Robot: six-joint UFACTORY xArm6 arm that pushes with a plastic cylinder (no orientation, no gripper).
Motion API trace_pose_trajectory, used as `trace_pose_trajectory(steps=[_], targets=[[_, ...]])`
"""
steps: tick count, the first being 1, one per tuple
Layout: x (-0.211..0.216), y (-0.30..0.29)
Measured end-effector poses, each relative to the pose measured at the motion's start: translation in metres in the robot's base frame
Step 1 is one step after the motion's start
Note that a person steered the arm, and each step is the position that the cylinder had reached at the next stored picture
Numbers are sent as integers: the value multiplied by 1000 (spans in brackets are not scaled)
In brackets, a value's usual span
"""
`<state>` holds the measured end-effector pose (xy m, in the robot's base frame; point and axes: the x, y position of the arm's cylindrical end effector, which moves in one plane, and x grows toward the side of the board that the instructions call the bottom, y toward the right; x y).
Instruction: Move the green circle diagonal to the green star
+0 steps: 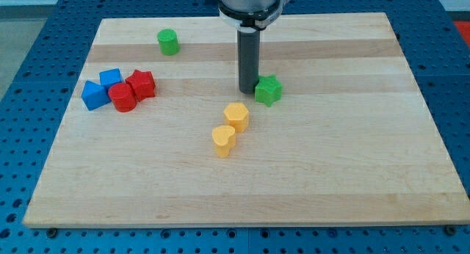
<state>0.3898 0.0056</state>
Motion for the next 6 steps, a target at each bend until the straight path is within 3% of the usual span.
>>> trace_pose_trajectory(steps=[2,3,6], targets=[[-39,-1],[-54,-31],[-75,-184]])
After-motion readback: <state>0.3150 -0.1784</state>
